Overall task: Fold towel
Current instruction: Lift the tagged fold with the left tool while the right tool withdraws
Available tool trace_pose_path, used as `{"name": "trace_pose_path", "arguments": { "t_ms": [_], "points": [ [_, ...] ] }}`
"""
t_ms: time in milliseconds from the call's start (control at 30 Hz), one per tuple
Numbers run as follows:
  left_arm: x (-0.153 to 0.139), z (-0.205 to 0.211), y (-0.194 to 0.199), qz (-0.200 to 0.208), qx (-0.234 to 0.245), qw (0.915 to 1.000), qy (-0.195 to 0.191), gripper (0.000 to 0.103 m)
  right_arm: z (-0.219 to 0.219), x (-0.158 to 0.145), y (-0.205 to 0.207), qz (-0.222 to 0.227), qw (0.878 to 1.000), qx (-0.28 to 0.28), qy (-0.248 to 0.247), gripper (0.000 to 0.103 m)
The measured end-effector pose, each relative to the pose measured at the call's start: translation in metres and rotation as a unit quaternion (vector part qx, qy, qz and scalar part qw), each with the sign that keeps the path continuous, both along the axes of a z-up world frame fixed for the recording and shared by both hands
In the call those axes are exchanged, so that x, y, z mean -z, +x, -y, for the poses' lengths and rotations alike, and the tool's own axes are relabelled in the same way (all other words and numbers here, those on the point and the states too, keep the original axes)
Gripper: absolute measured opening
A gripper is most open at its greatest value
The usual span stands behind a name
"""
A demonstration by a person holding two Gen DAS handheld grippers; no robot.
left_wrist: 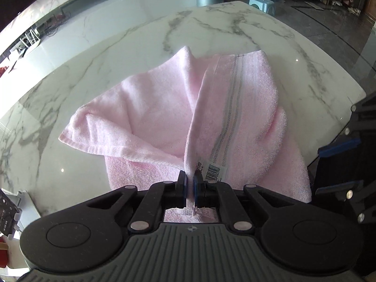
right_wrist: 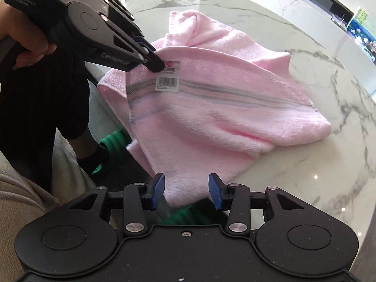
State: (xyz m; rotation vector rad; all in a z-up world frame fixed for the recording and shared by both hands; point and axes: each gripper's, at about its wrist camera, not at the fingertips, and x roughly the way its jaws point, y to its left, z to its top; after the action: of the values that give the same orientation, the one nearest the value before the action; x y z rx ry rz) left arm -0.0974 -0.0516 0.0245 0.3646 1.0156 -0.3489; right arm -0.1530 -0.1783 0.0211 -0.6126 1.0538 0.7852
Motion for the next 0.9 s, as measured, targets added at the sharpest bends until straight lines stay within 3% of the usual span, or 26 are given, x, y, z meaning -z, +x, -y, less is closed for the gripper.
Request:
{"name": "trace_pose_path", "arguments": {
  "t_ms": [167, 433, 633, 900],
  "points": [
    [-0.011, -0.003, -0.024, 0.042, 0.046, 0.9976, 0.032, 0.004, 0.014, -0.017, 0.025, 0.022, 1.0, 0.008, -0.02, 0.042],
    [-0.028, -0.017, -0.044, 0.048, 0.057, 0.997, 0.021, 0.004, 0.01, -0.029, 0.082, 0.032, 0.999, -0.001, -0.031, 0.042],
    [-0.037, -0.035, -0.054, 0.057, 0.056, 0.9966, 0.02, 0.005, -0.012, 0.0, 0.119, 0.008, 0.998, -0.004, -0.057, 0.042],
    [-0.048, -0.04, -0.054, 0.048, 0.077, 0.9955, 0.025, 0.005, -0.039, 0.009, 0.153, -0.01, 0.999, 0.014, -0.029, 0.042]
  ]
}}
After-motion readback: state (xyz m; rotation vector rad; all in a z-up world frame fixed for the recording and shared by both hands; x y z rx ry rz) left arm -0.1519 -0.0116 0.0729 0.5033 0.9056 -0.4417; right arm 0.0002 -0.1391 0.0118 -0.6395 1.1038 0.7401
